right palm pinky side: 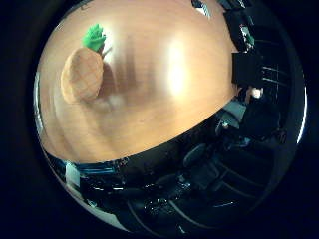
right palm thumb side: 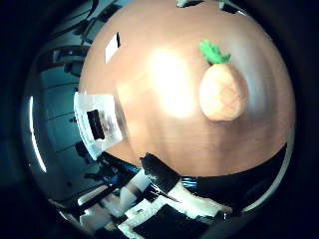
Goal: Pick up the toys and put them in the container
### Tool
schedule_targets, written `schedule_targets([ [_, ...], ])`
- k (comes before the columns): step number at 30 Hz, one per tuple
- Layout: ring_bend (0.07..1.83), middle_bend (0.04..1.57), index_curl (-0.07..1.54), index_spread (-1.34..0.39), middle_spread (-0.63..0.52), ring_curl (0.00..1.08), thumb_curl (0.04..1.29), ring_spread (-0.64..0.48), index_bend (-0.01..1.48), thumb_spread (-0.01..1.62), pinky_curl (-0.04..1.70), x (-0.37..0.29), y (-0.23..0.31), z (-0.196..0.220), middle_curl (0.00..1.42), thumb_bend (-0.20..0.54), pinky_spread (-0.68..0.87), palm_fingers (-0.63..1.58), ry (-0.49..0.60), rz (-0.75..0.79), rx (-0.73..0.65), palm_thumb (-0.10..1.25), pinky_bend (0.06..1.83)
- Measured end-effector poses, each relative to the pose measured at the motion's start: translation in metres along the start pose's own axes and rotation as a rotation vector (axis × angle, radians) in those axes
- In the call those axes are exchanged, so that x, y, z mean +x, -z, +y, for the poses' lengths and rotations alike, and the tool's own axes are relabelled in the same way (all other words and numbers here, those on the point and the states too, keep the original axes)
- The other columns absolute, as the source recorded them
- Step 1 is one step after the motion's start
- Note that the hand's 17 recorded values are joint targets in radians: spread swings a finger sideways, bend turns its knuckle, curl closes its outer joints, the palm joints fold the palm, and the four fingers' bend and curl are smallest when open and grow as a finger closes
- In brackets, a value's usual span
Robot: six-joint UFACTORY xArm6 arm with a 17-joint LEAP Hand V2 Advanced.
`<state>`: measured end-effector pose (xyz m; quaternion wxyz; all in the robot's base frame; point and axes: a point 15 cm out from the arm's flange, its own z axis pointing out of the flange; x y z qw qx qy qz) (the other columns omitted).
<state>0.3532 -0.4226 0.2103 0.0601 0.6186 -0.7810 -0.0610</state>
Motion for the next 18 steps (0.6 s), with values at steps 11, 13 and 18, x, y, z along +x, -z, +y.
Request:
schedule_targets([
  [11, 0.41, 0.21, 0.26, -0.35, 0.05, 0.23, 0.27, 0.2, 0.16, 1.06, 0.27, 0.016, -0.041, -0.021, 0.34, -0.024, 0.47, 0.16, -0.049, 0.013, 0.031, 0.39, 0.52],
  [13, 0.41, 0.22, 0.26, -0.33, 0.05, 0.23, 0.27, 0.2, 0.16, 1.05, 0.27, 0.016, -0.047, -0.021, 0.34, -0.022, 0.47, 0.17, -0.05, 0.007, 0.022, 0.4, 0.52],
  [18, 0.42, 0.26, 0.26, -0.27, 0.02, 0.23, 0.28, 0.17, 0.16, 1.06, 0.26, 0.02, -0.054, -0.016, 0.35, -0.016, 0.48, 0.24, -0.061, 0.0, 0.011, 0.45, 0.51],
])
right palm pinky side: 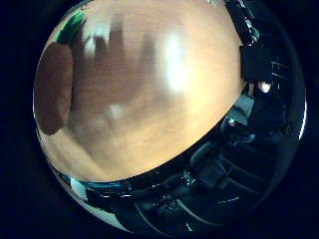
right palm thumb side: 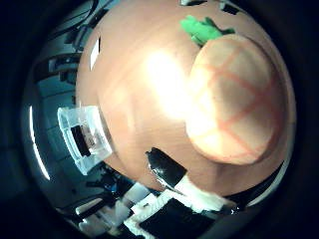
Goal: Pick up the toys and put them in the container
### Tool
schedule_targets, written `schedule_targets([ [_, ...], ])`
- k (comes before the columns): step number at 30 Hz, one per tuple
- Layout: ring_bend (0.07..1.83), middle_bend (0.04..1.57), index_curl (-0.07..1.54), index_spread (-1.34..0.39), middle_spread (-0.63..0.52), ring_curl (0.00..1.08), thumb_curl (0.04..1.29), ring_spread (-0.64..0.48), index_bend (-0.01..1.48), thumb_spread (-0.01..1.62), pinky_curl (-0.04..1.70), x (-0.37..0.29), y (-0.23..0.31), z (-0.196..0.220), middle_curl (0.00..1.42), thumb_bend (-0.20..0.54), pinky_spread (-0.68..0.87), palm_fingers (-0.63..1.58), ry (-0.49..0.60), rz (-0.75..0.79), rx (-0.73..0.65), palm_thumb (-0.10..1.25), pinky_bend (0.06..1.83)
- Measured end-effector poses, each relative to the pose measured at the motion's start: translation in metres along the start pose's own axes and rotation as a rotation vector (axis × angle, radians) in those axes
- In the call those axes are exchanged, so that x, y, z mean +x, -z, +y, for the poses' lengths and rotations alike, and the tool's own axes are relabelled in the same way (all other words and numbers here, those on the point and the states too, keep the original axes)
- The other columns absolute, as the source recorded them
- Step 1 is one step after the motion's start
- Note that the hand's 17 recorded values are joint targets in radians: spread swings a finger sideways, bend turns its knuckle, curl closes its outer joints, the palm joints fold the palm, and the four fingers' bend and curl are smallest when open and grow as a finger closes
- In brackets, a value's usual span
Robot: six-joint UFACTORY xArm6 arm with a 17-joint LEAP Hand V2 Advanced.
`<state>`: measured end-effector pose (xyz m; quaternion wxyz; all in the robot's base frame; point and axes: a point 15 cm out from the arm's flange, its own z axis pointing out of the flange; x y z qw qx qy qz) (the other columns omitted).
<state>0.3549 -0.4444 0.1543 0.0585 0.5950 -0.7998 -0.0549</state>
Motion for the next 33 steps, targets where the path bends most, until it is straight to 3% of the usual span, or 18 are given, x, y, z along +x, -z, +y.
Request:
schedule_targets([
  [3, 0.48, 0.33, 0.27, -0.26, -0.05, 0.24, 0.28, 0.05, 0.16, 1.05, 0.26, 0.001, -0.001, 0.001, 0.38, -0.015, 0.45, 0.38, -0.002, -0.002, -0.003, 0.49, 0.54],
  [5, 0.6, 0.4, 0.28, -0.27, -0.13, 0.28, 0.29, -0.08, 0.17, 1.06, 0.25, 0.0, -0.005, 0.003, 0.41, -0.014, 0.36, 0.52, -0.003, -0.004, -0.005, 0.53, 0.55],
  [9, 0.86, 0.54, 0.31, -0.34, -0.27, 0.38, 0.31, -0.27, 0.19, 1.06, 0.31, 0.004, -0.007, -0.003, 0.51, -0.013, -0.11, 0.88, 0.001, 0.018, 0.036, 0.63, 0.78],
  [13, 1.0, 0.71, 0.45, -0.44, -0.34, 0.5, 0.32, -0.32, 0.33, 1.06, 0.44, 0.001, -0.013, -0.004, 0.67, -0.011, -0.34, 1.09, 0.005, 0.032, 0.068, 0.72, 1.01],
  [23, 1.32, 1.06, 0.9, -0.45, -0.33, 0.71, 0.39, -0.28, 0.86, 1.12, 0.72, 0.005, 0.026, -0.006, 0.97, 0.002, -0.25, 1.06, -0.034, 0.028, 0.183, 0.99, 1.28],
  [33, 1.38, 1.22, 1.05, -0.37, -0.25, 0.81, 0.52, -0.26, 0.96, 1.12, 0.94, -0.003, 0.121, 0.021, 1.03, -0.009, -0.19, 0.98, -0.03, 0.052, 0.291, 1.1, 1.3],
])
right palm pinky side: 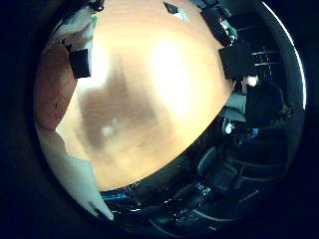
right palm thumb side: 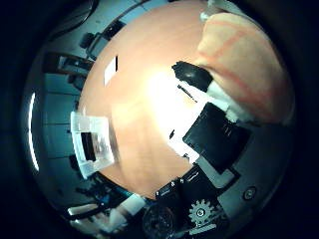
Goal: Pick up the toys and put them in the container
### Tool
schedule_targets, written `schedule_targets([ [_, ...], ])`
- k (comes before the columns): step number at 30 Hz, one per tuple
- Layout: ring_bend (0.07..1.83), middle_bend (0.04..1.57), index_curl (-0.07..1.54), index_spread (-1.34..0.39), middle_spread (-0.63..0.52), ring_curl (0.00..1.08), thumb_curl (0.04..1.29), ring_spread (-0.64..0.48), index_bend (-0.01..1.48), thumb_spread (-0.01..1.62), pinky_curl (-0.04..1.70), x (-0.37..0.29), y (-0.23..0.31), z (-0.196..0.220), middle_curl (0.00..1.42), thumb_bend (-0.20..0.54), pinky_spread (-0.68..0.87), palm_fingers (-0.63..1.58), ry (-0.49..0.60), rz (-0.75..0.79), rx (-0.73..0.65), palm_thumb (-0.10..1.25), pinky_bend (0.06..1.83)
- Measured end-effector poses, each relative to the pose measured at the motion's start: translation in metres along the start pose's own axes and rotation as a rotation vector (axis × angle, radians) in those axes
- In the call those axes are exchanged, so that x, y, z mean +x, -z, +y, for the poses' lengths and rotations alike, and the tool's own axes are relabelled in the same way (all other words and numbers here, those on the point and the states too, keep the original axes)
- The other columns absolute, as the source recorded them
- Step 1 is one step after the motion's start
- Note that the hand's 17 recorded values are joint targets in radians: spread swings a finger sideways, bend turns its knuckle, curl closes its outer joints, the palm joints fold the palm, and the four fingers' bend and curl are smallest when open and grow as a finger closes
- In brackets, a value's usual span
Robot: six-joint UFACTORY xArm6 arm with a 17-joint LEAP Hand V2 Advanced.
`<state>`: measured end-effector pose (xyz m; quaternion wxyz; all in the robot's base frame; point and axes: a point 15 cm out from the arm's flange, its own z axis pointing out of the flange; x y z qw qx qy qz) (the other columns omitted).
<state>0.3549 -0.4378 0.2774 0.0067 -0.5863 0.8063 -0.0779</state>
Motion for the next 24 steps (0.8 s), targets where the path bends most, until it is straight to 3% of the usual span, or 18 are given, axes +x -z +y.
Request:
schedule_targets([
  [10, 1.38, 1.25, 1.07, -0.33, -0.21, 0.85, 0.61, -0.26, 0.98, 1.04, 1.07, -0.069, 0.143, 0.019, 1.02, -0.014, -0.17, 0.96, 0.091, 0.022, 0.077, 1.07, 1.25],
  [24, 1.35, 1.25, 1.09, -0.32, -0.21, 0.88, 0.68, -0.27, 0.96, 0.99, 1.16, -0.259, 0.248, 0.035, 1.0, -0.015, -0.18, 0.97, 0.314, -0.075, 0.188, 1.04, 1.19],
])
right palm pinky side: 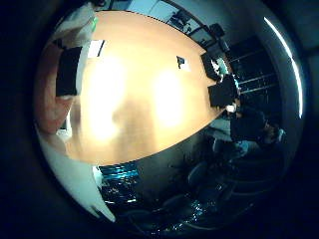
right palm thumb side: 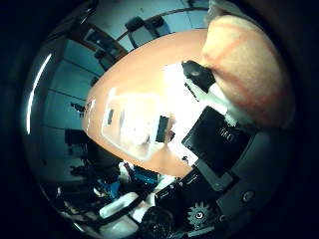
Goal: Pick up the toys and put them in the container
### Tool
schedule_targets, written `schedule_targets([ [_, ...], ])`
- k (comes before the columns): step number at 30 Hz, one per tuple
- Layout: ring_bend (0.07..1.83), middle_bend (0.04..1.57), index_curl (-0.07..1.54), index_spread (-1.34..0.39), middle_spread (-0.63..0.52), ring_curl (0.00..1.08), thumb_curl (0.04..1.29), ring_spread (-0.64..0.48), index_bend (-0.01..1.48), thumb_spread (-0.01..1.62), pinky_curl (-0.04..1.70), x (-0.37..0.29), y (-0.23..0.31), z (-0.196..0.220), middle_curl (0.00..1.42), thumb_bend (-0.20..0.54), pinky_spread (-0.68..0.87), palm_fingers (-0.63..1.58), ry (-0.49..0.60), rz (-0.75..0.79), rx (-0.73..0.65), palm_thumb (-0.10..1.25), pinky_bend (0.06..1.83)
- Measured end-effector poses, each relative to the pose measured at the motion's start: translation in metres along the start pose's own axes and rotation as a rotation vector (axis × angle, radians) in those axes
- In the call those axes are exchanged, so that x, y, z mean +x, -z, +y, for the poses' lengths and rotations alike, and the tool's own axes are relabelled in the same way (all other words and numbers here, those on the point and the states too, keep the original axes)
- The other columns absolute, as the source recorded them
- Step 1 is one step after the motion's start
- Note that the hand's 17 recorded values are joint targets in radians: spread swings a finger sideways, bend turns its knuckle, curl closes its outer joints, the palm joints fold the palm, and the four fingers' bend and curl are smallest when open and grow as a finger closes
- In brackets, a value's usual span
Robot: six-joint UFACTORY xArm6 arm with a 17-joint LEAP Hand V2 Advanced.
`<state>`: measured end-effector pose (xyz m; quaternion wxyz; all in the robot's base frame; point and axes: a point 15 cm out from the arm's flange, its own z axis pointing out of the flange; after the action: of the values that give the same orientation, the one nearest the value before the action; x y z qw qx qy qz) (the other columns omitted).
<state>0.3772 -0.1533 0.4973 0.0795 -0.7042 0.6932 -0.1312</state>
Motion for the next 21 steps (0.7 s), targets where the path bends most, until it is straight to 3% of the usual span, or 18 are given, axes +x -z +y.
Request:
schedule_targets([
  [15, 1.31, 1.23, 1.1, -0.32, -0.21, 0.9, 0.72, -0.27, 0.94, 0.95, 1.19, -0.21, 0.037, -0.017, 1.0, -0.016, -0.18, 1.01, 0.241, -0.148, 0.051, 1.02, 1.16],
  [21, 1.3, 1.22, 1.1, -0.32, -0.21, 0.9, 0.72, -0.27, 0.92, 0.97, 1.19, -0.266, 0.039, -0.013, 1.0, -0.016, -0.19, 1.02, 0.307, -0.194, 0.052, 1.01, 1.15],
])
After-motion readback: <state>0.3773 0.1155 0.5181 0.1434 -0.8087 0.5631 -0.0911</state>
